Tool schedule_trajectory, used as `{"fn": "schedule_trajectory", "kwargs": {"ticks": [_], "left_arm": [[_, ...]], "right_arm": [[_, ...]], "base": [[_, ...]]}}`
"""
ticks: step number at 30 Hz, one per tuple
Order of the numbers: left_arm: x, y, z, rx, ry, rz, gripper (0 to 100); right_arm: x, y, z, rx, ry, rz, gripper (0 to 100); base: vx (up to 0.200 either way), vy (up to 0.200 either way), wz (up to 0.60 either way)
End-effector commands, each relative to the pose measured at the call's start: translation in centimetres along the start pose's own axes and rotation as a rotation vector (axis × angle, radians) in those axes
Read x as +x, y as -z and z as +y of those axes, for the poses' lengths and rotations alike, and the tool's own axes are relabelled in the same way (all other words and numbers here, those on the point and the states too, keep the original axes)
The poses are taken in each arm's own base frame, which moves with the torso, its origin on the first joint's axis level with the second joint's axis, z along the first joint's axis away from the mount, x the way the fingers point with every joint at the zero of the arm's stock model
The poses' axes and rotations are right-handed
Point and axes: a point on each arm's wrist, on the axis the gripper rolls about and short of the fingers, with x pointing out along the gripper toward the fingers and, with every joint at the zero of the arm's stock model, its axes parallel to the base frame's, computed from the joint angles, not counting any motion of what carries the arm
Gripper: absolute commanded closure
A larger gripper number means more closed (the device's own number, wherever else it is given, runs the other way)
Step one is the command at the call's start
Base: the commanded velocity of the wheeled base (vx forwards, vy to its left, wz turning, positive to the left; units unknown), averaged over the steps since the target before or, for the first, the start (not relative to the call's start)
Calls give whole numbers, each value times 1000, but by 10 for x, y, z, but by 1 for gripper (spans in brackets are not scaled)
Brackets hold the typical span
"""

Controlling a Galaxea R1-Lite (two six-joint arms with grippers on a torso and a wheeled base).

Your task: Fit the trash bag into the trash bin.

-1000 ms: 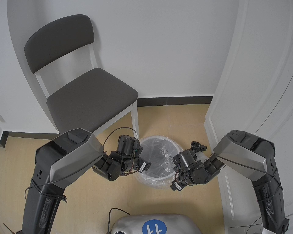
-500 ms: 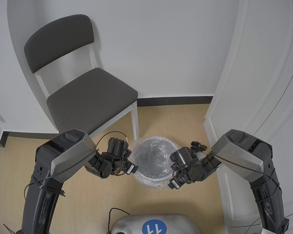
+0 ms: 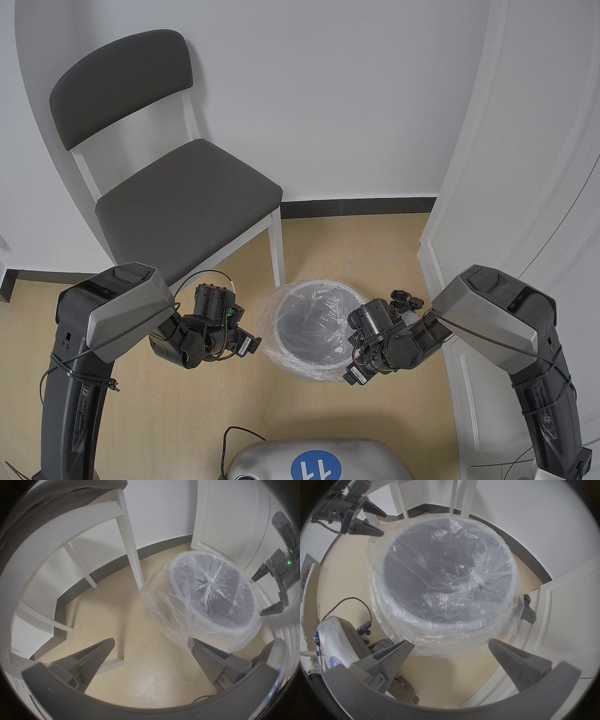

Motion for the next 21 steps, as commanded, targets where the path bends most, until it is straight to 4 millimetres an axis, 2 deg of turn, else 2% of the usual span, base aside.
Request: {"fn": "schedule_trajectory", "kwargs": {"ticks": [1, 9, 10, 15, 21], "left_arm": [[13, 1, -2, 0, 25, 6, 0], [33, -25, 4, 1, 78, 94, 0], [45, -32, 7, 2, 71, 90, 0], [80, -31, 6, 5, 57, 51, 0], [94, -19, 2, 39, 74, 90, 0]], "right_arm": [[5, -5, -6, 7, 4, 11, 0], [18, -11, -40, 40, 11, 138, 0], [21, -11, -46, 51, 15, 150, 0], [25, -10, -61, 77, 29, 156, 0], [26, -6, -73, 88, 43, 166, 0]], "base": [[0, 0, 0], [0, 0, 0], [0, 0, 0], [0, 0, 0], [0, 0, 0]]}}
